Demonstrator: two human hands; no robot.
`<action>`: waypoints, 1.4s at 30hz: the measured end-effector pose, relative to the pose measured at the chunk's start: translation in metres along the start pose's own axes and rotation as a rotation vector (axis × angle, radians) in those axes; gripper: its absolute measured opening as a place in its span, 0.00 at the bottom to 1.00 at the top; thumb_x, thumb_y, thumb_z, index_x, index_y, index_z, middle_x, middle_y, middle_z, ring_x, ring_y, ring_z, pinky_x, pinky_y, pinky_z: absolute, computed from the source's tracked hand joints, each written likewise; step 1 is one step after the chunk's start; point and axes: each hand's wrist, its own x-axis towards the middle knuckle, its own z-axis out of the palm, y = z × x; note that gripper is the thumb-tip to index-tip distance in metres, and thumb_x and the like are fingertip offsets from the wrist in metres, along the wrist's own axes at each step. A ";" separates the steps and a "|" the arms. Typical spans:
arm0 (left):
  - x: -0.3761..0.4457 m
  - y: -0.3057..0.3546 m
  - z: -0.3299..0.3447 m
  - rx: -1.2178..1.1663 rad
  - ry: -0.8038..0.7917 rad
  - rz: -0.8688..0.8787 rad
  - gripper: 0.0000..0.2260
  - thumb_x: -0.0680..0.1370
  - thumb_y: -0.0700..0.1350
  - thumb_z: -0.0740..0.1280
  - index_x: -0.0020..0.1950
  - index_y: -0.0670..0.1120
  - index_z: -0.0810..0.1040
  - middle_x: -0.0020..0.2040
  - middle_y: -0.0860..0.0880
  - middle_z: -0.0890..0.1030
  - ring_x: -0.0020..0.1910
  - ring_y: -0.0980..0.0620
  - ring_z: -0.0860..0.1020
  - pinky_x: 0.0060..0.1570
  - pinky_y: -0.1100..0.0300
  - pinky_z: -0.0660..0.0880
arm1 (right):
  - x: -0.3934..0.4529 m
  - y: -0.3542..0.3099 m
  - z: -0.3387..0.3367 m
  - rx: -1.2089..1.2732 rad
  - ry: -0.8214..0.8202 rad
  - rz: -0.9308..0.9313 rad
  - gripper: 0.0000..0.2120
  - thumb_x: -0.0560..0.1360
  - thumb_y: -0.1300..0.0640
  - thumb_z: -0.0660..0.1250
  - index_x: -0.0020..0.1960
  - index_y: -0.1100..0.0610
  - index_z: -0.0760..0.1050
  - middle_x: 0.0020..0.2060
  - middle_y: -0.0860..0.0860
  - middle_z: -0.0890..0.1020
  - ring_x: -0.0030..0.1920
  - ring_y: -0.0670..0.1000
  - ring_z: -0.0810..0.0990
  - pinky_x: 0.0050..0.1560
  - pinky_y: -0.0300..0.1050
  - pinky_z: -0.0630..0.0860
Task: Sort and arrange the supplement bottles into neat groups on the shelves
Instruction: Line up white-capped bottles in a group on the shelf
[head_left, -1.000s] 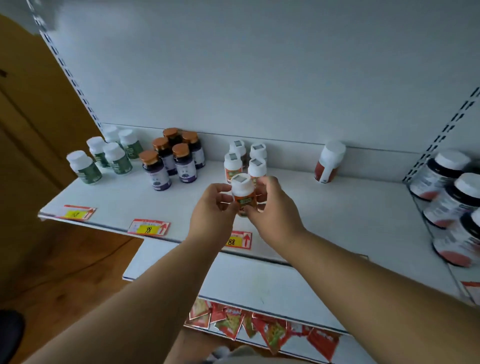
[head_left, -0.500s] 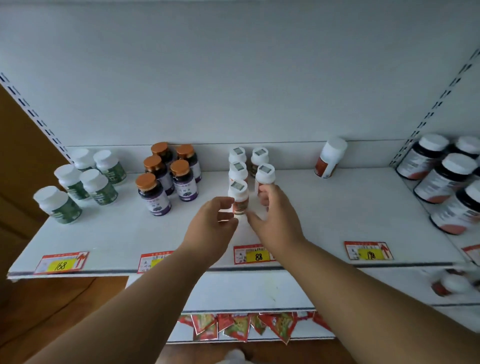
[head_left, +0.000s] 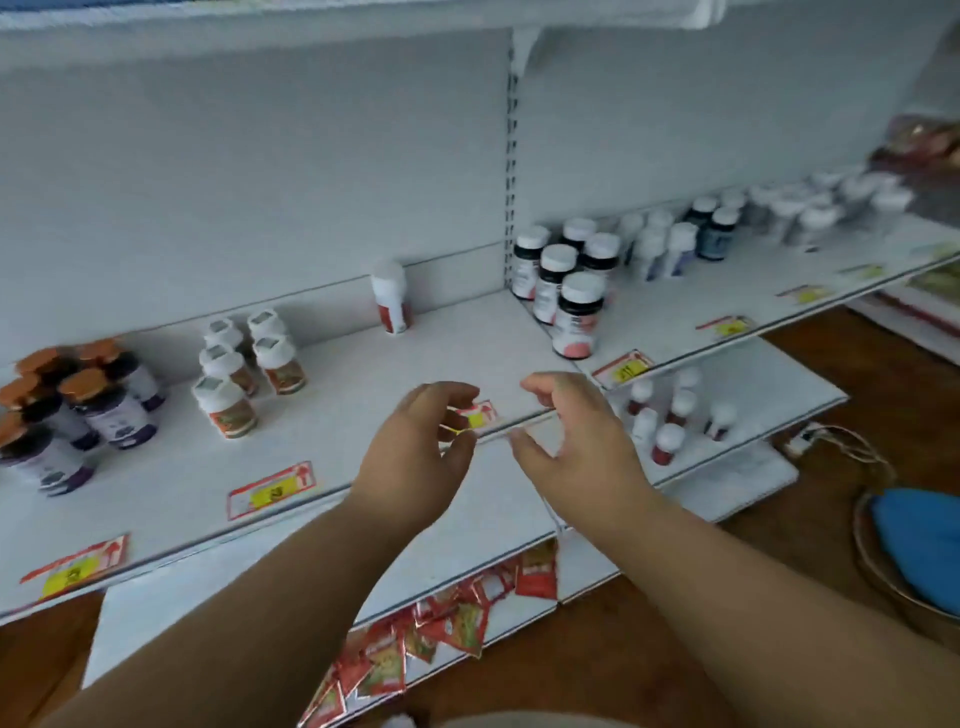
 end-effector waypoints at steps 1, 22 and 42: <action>0.000 0.019 0.025 -0.022 -0.005 0.029 0.16 0.77 0.37 0.69 0.60 0.52 0.77 0.53 0.56 0.78 0.47 0.62 0.79 0.48 0.77 0.70 | -0.010 0.018 -0.024 -0.011 0.017 0.017 0.20 0.74 0.55 0.71 0.65 0.52 0.72 0.58 0.48 0.75 0.60 0.45 0.71 0.59 0.31 0.64; 0.076 0.082 0.320 -0.008 -0.336 -0.119 0.15 0.80 0.41 0.67 0.63 0.56 0.74 0.56 0.59 0.78 0.49 0.67 0.76 0.43 0.79 0.68 | -0.006 0.292 -0.110 0.037 0.018 0.466 0.21 0.77 0.53 0.69 0.68 0.46 0.68 0.61 0.43 0.74 0.58 0.40 0.72 0.52 0.27 0.67; 0.231 -0.185 0.587 -0.265 -0.102 -0.668 0.21 0.80 0.43 0.68 0.71 0.55 0.69 0.66 0.57 0.75 0.61 0.51 0.77 0.53 0.58 0.76 | 0.124 0.588 0.190 0.314 -0.064 0.528 0.23 0.78 0.66 0.59 0.72 0.62 0.63 0.68 0.59 0.69 0.67 0.58 0.70 0.58 0.44 0.67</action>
